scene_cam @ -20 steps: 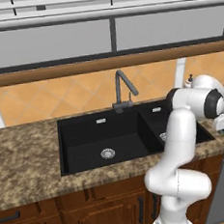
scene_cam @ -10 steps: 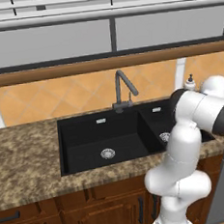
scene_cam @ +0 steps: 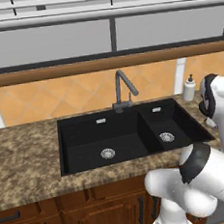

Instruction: Pick the pan and sponge and place them into the sink. Then turn on the water.

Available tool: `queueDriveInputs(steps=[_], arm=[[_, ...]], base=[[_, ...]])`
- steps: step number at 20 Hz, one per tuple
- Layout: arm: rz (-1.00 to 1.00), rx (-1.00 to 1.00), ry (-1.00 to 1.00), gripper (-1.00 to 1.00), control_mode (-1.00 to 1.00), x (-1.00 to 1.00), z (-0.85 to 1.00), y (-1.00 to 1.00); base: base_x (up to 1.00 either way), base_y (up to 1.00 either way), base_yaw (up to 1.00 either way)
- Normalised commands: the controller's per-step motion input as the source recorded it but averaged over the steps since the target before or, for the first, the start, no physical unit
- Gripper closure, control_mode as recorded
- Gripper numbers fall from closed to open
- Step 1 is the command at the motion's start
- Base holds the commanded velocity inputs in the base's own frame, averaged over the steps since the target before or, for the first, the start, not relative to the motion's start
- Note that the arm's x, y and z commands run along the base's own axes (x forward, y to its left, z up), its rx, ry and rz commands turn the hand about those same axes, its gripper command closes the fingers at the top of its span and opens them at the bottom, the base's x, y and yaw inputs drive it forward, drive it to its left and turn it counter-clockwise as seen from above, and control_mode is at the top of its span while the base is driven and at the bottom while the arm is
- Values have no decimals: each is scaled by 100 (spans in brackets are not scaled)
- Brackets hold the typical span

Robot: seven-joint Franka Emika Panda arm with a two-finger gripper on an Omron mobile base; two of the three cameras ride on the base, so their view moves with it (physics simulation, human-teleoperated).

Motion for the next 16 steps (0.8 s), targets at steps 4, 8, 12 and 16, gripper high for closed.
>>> queueDriveInputs(steps=[4,8,12,16], arm=[[16,0,-9,100,-100,-59,81,100],[21,-5,-13,100,-100,-30,56,100],[24,-16,-21,100,-100,-20,19,100],[11,-14,-23,100,-100,-18,5,100]], base=[[0,0,0],[0,0,0],[0,0,0],[0,0,0]])
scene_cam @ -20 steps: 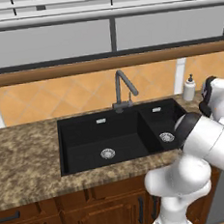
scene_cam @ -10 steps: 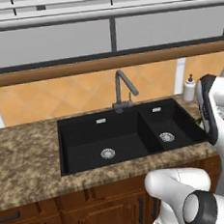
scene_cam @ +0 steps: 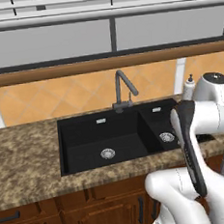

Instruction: Pick the pan and sponge and place them into the sink. Then turn on the water.

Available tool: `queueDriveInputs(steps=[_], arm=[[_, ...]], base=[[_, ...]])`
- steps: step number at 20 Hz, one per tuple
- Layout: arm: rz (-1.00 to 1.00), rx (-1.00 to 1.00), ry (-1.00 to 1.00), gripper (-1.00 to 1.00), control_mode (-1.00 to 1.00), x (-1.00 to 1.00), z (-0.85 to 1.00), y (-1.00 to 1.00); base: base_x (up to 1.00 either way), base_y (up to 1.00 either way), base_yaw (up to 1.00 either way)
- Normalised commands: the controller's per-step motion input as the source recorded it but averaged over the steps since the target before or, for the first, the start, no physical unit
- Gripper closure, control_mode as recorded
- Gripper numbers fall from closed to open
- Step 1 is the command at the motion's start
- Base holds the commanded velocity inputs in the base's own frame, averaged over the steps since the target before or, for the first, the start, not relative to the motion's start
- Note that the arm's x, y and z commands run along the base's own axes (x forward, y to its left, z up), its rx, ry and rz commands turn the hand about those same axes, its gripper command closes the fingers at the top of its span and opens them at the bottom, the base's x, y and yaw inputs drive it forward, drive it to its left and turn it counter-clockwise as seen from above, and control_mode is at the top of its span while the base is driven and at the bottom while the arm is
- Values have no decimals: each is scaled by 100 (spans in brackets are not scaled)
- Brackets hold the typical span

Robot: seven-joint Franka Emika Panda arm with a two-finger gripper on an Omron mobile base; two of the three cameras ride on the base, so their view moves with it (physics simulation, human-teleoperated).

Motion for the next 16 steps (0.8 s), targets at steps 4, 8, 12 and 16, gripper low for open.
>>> queueDriveInputs(steps=[4,8,12,16], arm=[[0,-16,-13,100,-100,-3,0,100],[0,-15,-2,100,-100,2,0,100],[0,-10,4,100,-100,29,0,100],[0,-3,9,100,-100,39,0,100]], base=[[0,0,0],[0,0,0],[0,0,0],[0,0,0]])
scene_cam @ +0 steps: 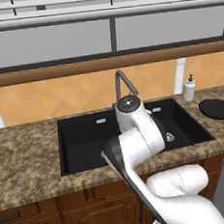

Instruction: Pick the pan and sponge and place them into the sink. Then turn on the water.

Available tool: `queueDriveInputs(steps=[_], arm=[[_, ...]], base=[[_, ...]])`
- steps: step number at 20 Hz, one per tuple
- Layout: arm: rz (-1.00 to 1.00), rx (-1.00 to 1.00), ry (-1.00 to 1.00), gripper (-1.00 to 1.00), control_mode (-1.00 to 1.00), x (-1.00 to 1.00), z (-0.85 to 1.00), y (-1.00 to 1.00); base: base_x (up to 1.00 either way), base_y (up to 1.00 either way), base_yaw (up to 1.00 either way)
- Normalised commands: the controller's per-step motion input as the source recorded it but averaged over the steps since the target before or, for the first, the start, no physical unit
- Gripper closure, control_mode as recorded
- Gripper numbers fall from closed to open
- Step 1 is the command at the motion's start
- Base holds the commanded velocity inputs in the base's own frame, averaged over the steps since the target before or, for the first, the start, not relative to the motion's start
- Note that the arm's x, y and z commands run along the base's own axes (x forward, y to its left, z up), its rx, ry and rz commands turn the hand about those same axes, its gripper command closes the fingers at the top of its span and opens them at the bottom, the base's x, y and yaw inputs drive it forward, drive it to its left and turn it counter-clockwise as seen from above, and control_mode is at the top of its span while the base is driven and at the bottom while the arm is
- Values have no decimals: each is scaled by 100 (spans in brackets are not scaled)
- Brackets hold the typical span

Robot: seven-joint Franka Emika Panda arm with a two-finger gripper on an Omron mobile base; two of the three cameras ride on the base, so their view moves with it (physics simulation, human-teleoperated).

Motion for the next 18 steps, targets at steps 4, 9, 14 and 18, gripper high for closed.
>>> queueDriveInputs(steps=[4,9,14,18], arm=[[0,0,16,100,-100,58,-1,96],[0,0,23,100,-100,95,-17,67],[-8,-3,20,100,-100,100,-67,42],[-15,-10,10,100,-100,100,-85,20]], base=[[0,0,0],[0,0,0],[0,0,0],[0,0,0]])
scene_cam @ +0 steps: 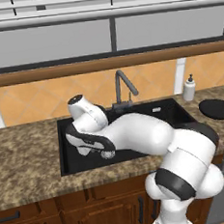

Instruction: Pick the pan and sponge and place them into the sink. Then turn on the water.

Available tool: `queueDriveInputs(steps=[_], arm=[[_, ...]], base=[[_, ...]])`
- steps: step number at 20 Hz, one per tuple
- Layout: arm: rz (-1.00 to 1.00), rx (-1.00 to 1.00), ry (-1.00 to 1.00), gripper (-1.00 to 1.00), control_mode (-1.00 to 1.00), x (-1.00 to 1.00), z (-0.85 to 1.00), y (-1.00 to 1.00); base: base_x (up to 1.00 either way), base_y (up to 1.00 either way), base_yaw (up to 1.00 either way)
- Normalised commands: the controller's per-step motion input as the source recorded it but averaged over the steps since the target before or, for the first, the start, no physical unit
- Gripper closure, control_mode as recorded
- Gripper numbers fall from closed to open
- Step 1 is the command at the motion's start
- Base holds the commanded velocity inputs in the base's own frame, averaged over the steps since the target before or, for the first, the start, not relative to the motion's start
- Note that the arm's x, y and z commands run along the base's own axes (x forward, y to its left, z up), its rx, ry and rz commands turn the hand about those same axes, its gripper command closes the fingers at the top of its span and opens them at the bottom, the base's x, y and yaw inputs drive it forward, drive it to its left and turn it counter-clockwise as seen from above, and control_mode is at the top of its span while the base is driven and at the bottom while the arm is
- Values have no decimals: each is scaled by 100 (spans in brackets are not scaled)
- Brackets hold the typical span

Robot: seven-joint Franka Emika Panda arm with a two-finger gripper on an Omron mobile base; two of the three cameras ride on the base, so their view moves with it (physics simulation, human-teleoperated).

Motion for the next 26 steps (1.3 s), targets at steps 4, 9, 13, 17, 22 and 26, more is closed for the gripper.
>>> queueDriveInputs(steps=[4,9,13,17,22,26], arm=[[-14,-8,9,100,-100,100,-63,3],[-13,-4,13,100,-100,93,-54,0],[-9,0,10,100,-100,64,-58,0],[-7,0,8,100,-100,44,-49,0],[-5,0,1,100,-100,28,-40,0],[-4,0,0,100,-100,20,-40,0]], base=[[0,0,0],[0,0,0],[0,0,0],[0,0,0],[0,0,0],[0,0,0]])
